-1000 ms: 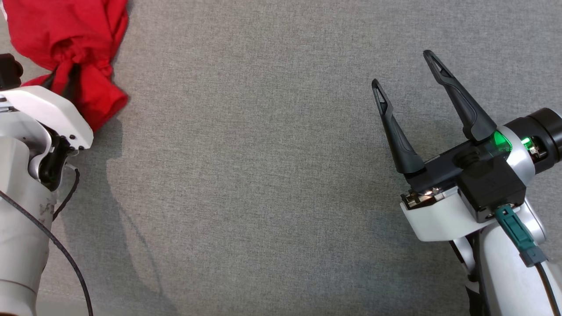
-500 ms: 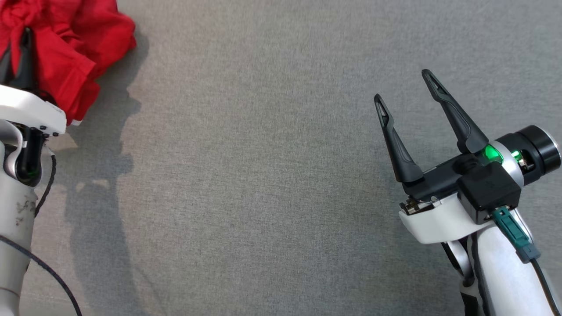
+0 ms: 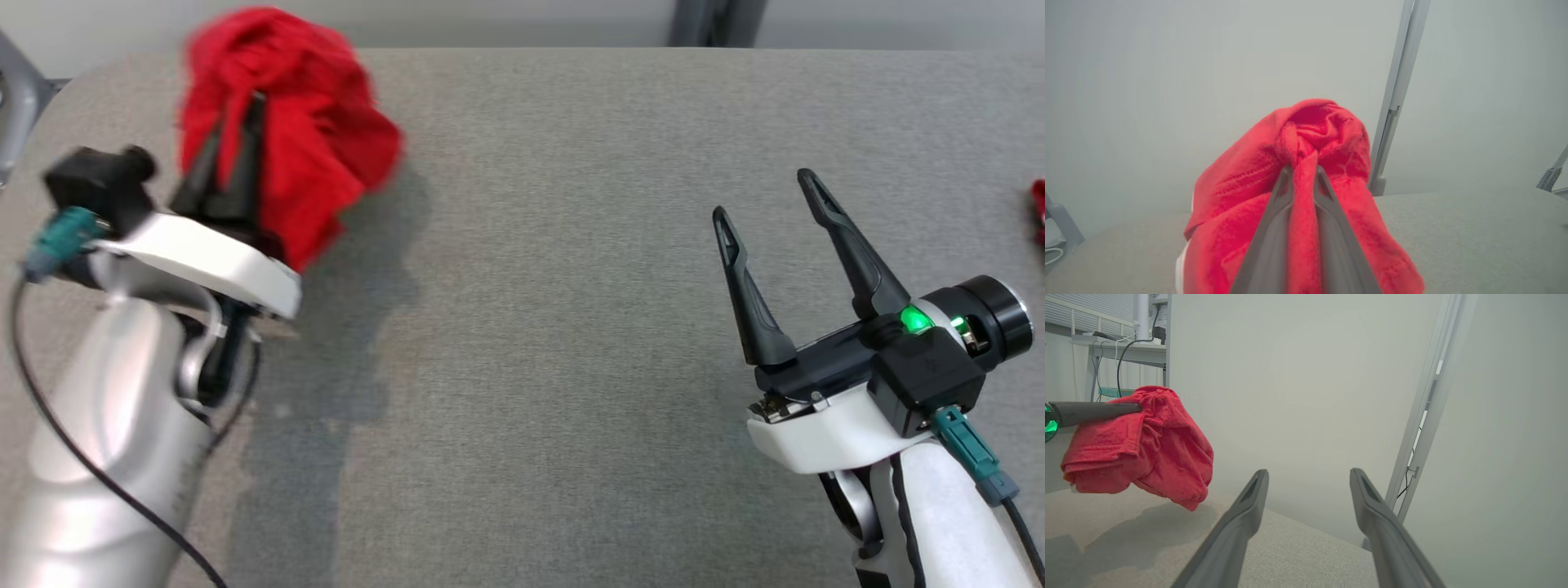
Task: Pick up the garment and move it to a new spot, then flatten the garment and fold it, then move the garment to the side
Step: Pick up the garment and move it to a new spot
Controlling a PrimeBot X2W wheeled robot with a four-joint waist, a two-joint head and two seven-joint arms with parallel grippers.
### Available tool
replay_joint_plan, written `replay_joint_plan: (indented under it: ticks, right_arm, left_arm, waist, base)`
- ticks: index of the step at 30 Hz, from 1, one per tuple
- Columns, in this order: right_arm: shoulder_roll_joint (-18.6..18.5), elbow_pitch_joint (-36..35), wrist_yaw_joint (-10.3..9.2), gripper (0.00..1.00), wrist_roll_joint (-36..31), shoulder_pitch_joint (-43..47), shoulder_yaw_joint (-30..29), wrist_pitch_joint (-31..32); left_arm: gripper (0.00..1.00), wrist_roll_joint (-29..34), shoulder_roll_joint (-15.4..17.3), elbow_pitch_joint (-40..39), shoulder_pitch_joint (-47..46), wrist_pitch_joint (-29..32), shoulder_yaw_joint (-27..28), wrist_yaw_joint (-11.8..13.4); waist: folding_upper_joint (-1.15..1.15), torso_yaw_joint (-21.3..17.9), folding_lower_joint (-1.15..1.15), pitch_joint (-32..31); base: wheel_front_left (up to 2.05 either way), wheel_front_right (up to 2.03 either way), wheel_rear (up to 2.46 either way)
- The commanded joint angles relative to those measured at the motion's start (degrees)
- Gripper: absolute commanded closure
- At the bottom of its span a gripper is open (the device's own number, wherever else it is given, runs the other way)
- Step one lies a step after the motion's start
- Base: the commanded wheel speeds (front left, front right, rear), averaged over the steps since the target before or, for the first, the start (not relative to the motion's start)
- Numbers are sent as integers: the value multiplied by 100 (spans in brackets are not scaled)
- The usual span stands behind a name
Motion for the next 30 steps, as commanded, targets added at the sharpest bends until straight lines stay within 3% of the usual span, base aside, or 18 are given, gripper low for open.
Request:
replay_joint_plan:
  ticks: [1,7,16,18,19,20,30]
  right_arm:
    - [-18,18,-5,0,32,42,1,-52]
    - [-18,9,-5,0,184,37,-49,-135]
    - [-18,30,-5,0,319,92,-223,-243]
    - [-18,37,-5,0,333,122,-256,-268]
    - [-17,50,-5,0,332,128,-274,-276]
    - [-17,57,-5,0,345,127,-289,-286]
    - [-17,189,-5,0,302,130,-395,-303]
  left_arm:
    - [100,53,-6,-112,89,46,-36,54]
    - [100,176,-460,-782,683,438,-607,337]
    - [100,429,-958,-908,1121,667,-1335,501]
    - [50,490,-994,-887,1141,676,-1465,504]
    - [16,514,-1016,-875,1164,697,-1526,515]
    - [0,558,-1026,-853,1191,723,-1597,518]
    - [0,594,-1068,-810,1283,502,-1725,539]
  waist:
    - [0,-163,0,-4]
    - [0,-716,0,114]
    - [0,-1384,0,288]
    - [0,-1444,0,302]
    - [0,-1460,0,303]
    - [0,-1473,0,304]
    - [0,-1206,0,148]
  base:
    - [0,0,0]
    - [0,0,0]
    - [0,0,0]
    - [0,0,0]
    - [0,0,0]
    - [0,0,0]
    - [0,0,0]
